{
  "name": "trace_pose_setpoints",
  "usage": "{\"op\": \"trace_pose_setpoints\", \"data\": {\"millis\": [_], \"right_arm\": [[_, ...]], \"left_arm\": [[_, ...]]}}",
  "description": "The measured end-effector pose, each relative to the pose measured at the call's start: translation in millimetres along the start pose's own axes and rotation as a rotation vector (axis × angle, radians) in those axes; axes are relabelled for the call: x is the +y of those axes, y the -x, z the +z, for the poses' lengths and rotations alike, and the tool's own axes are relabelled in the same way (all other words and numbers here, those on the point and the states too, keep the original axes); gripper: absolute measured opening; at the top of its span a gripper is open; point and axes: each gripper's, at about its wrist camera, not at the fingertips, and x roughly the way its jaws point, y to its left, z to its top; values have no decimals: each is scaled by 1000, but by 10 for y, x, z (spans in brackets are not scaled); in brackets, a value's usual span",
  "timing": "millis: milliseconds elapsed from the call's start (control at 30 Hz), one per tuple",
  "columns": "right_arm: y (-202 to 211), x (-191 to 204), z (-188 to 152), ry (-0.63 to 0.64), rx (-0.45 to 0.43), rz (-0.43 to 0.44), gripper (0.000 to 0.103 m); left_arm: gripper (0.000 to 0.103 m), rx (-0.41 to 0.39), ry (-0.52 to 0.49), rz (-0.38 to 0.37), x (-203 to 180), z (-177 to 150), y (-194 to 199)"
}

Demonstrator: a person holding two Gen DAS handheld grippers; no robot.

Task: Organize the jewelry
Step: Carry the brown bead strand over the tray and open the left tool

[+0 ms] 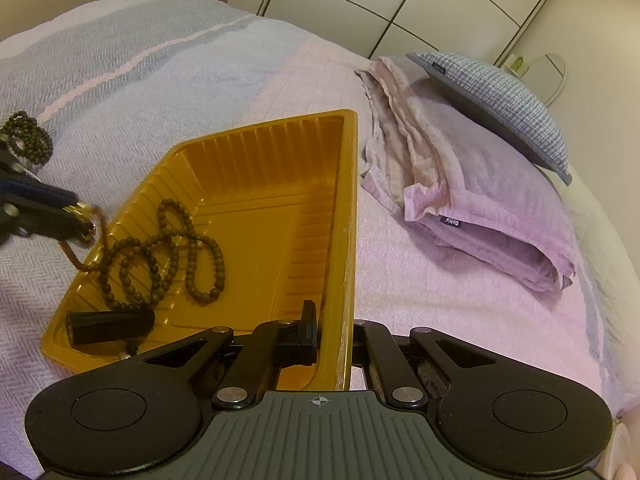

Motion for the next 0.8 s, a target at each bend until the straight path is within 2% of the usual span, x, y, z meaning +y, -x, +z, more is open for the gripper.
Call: {"op": "trace_pose_setpoints", "data": {"millis": [300,400,567,800], "right_arm": [[-3,-1,-8,-2,-4,2,4],[-4,-2,-10,-3,-3,2,4],[-2,1,-6,-4,-3,2,4],[-7,4,-13,-3,-3,0,4]], "left_arm": [[8,44,-8,-51,-136,-28,-302],[8,46,4,-50,-113,-75,-288],[9,42,29,-3,73,-168,-124],[9,47,110,137,484,-472,271]]}}
